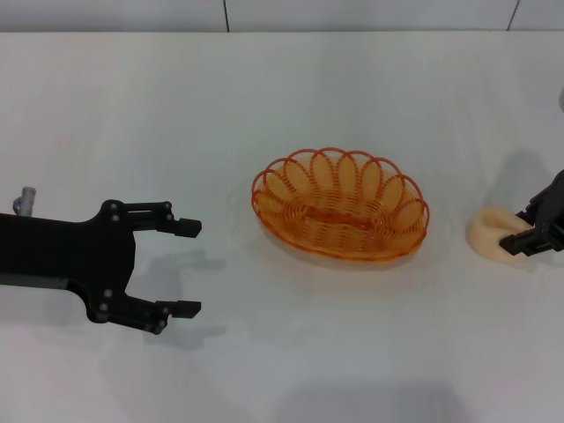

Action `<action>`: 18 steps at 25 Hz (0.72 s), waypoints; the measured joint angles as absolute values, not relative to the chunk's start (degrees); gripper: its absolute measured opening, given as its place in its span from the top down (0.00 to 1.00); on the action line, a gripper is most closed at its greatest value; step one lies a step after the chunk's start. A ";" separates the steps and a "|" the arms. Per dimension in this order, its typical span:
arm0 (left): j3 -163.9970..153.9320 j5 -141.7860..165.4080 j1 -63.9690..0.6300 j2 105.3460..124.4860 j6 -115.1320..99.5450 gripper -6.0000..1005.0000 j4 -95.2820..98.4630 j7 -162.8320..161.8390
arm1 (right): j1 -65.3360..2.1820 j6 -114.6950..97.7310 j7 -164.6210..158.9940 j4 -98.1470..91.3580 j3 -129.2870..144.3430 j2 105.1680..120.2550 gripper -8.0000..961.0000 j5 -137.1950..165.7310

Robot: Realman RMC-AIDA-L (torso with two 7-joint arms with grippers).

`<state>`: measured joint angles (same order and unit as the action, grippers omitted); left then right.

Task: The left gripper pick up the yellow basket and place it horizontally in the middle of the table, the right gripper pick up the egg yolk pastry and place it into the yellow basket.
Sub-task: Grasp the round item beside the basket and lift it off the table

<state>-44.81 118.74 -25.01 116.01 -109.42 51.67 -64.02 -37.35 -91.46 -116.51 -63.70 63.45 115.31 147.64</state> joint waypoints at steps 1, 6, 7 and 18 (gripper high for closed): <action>-44.77 118.74 -24.96 116.02 -109.42 0.14 51.70 -64.01 | -37.39 -91.83 -116.41 -64.07 63.62 115.31 0.62 147.64; -44.57 118.74 -24.80 116.12 -109.34 0.14 51.72 -63.99 | -37.36 -92.96 -115.95 -65.75 63.66 115.25 0.66 147.36; -44.55 118.74 -24.79 116.17 -109.32 0.14 51.73 -63.99 | -37.35 -93.39 -115.77 -66.19 63.57 115.23 0.66 147.13; -44.56 118.68 -23.91 116.29 -109.17 0.14 52.15 -63.54 | -36.81 -99.68 -114.28 -75.57 59.27 114.91 0.72 141.92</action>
